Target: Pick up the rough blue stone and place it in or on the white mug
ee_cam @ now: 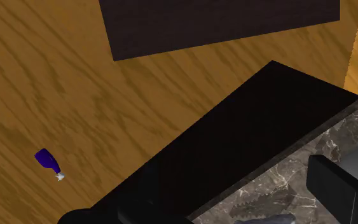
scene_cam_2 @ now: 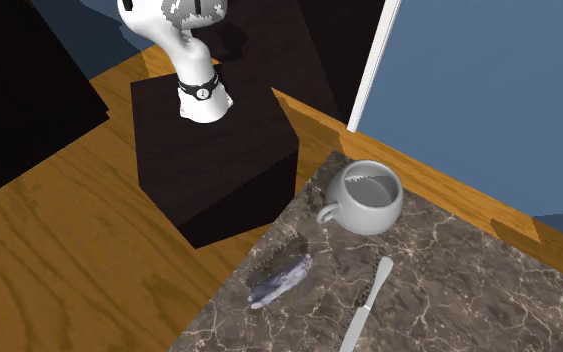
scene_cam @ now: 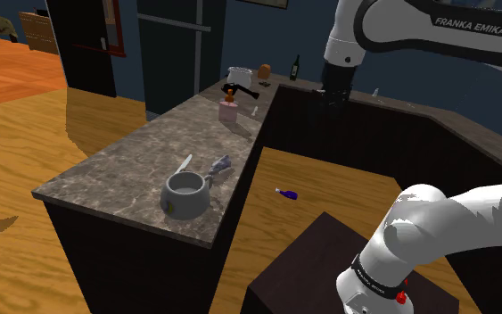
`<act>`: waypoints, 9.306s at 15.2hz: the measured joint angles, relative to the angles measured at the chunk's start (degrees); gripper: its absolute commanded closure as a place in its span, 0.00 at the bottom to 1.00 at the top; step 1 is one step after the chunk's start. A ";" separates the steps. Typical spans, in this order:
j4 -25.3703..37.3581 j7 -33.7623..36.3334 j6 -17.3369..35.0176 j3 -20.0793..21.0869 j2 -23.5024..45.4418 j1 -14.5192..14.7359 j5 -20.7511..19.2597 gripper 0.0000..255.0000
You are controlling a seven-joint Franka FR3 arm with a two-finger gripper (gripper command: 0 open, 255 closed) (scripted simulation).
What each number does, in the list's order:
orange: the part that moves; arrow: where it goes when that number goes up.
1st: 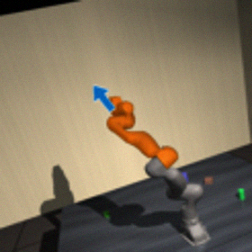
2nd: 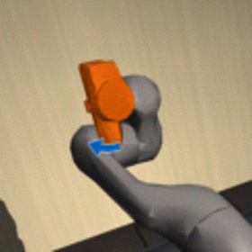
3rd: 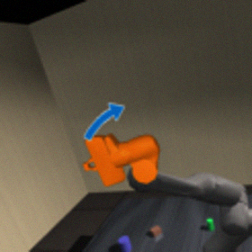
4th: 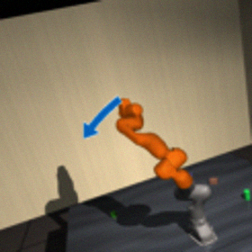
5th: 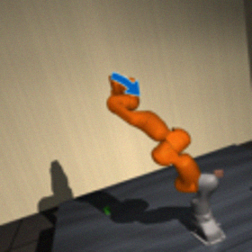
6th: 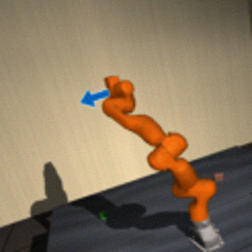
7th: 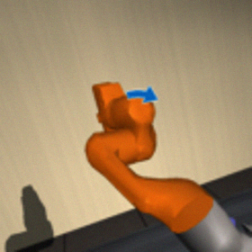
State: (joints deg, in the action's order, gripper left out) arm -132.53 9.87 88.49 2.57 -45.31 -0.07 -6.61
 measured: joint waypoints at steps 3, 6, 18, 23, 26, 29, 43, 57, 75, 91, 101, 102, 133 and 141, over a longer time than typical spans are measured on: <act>-0.41 3.09 1.52 1.58 1.74 -0.35 0.84 0.00; 0.17 9.75 4.40 4.61 6.50 -1.41 2.20 0.00; 10.05 38.70 14.47 14.96 32.34 -5.95 2.41 0.00; 17.93 50.20 16.47 16.49 45.10 -6.78 -0.35 0.00; 23.90 56.40 16.09 16.41 52.30 -6.53 -1.97 0.00; 29.54 62.34 16.80 15.67 60.13 -5.80 -3.57 0.00; 54.10 76.52 14.45 10.47 85.29 -3.28 -5.00 0.00; 51.14 76.84 17.81 10.30 85.71 -3.57 -5.26 1.00; 53.45 76.14 12.20 10.76 82.32 -3.72 -4.48 1.00; 61.75 75.18 1.52 11.17 79.79 -3.20 -3.75 1.00; 62.74 78.08 -1.84 12.30 77.63 -0.87 -3.01 1.00; 60.64 79.21 -1.40 12.76 76.05 -0.38 -2.61 1.00; 46.40 94.43 10.44 17.22 74.19 8.95 -0.91 1.00; 46.36 94.43 10.45 17.22 74.18 8.94 -0.91 0.00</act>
State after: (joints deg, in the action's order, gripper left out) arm -86.17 104.30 98.94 19.79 28.86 8.87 -7.52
